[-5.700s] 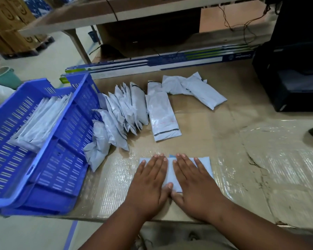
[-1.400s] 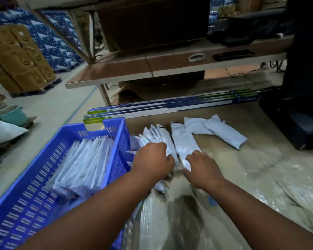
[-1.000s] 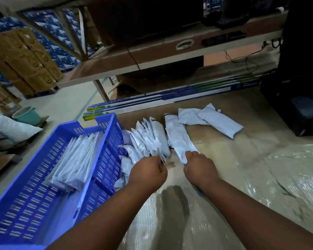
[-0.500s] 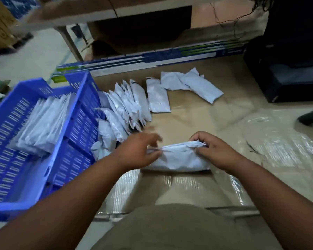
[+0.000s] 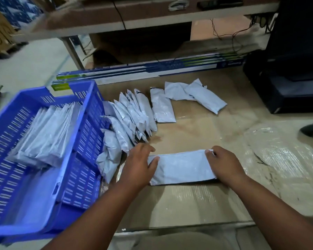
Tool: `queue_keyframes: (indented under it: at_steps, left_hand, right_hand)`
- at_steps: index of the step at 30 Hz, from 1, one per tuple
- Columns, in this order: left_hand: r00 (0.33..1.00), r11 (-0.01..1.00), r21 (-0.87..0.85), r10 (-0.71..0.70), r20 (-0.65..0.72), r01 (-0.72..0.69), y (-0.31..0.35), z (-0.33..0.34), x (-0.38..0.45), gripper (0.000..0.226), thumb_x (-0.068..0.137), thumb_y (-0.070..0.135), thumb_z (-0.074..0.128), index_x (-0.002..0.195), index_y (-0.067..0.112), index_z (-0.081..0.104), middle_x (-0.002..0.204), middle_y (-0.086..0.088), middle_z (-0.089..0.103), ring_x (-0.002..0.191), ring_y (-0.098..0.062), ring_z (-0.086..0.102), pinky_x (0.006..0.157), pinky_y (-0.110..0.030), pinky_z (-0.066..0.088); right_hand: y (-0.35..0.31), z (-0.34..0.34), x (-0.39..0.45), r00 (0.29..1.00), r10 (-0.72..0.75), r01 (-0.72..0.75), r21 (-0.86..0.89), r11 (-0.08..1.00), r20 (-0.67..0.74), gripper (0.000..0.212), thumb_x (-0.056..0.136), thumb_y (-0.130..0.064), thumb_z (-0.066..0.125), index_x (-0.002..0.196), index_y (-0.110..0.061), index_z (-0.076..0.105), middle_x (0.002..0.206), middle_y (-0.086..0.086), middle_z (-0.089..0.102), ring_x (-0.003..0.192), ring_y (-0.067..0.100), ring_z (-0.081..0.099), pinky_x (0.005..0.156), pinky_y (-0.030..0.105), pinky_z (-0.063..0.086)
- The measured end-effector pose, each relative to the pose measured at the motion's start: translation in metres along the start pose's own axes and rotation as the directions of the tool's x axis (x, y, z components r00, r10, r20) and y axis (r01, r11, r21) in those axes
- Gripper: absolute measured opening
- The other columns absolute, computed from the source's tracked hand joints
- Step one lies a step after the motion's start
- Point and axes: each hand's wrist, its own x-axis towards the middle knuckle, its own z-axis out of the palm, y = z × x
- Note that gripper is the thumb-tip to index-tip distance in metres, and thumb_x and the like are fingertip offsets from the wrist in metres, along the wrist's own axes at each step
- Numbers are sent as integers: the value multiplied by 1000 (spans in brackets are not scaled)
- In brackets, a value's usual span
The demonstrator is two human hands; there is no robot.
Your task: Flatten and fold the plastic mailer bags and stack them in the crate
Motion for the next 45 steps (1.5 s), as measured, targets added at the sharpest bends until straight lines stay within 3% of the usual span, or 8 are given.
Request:
queue_keyframes:
  at_steps: [2, 7, 12, 16, 21, 34, 41, 45]
  left_hand:
    - [990, 987, 93, 137, -18, -135, 1, 5, -9, 30, 99, 37, 66, 123, 18, 67, 136, -6, 57, 125, -25, 53, 106, -37, 44]
    - [928, 914, 185, 333, 165, -361, 6, 32, -35, 49, 102, 40, 59, 137, 8, 64, 155, -19, 52, 145, -36, 48, 119, -51, 42]
    - [952, 907, 321, 202, 231, -271, 20, 41, -23, 64, 106, 42, 41, 157, 3, 45, 169, -20, 34, 160, -33, 24, 129, -54, 25]
    - [964, 914, 362, 93, 250, -182, 16, 55, -27, 75, 111, 54, 12, 167, 7, 25, 176, -15, 14, 164, -29, 12, 130, -50, 10]
    - [971, 921, 344, 117, 207, -184, 6, 68, -29, 69, 108, 47, 29, 166, 9, 29, 175, -15, 20, 163, -28, 15, 129, -53, 17]
    - [955, 921, 339, 97, 280, -193, 12, 59, -26, 73, 103, 44, 24, 165, 5, 31, 174, -18, 21, 163, -32, 17, 129, -58, 16]
    - [960, 969, 174, 129, 247, -175, 42, 70, -8, 69, 109, 42, 21, 167, 6, 22, 175, -13, 20, 164, -24, 9, 130, -49, 17]
    - [955, 939, 277, 127, 268, -203, 39, 81, -13, 73, 104, 44, 27, 168, 8, 23, 176, -13, 15, 164, -27, 8, 129, -53, 18]
  right_hand:
    - [2, 0, 3, 999, -24, 18, -127, 992, -47, 17, 103, -35, 52, 104, -20, 60, 97, 2, 70, 86, 27, 63, 70, 36, 46]
    - [-5, 11, -4, 959, -260, 187, -439, 879, -112, 50, 93, -29, 67, 139, -15, 55, 132, 13, 55, 117, 40, 55, 87, 48, 54]
    - [-28, 54, -32, 810, -577, 540, -517, 665, 103, 54, 91, -30, 70, 141, -14, 57, 158, 17, 45, 144, 38, 43, 119, 55, 37]
    - [-38, 73, -39, 776, -575, 602, -576, 554, 258, 62, 96, -42, 58, 152, -15, 51, 166, 13, 39, 153, 31, 37, 124, 51, 14]
    - [-39, 79, -26, 754, -538, 640, -609, 469, 378, 69, 104, -46, 32, 163, -11, 35, 172, 12, 27, 160, 28, 21, 126, 53, 8]
    - [-15, 83, -22, 722, -578, 692, -398, 603, 380, 69, 109, -51, 18, 168, -15, 17, 177, 2, 3, 163, 15, -4, 132, 46, 3]
    - [-20, 65, -18, 802, -534, 516, 138, 845, 268, 62, 106, -38, 33, 165, -19, 32, 172, -7, 28, 159, 3, 15, 132, 36, 9]
    - [-22, 56, -22, 780, -546, 621, -273, 735, 305, 68, 106, -51, 22, 164, -14, 33, 170, 4, 33, 159, 16, 21, 132, 42, 9]
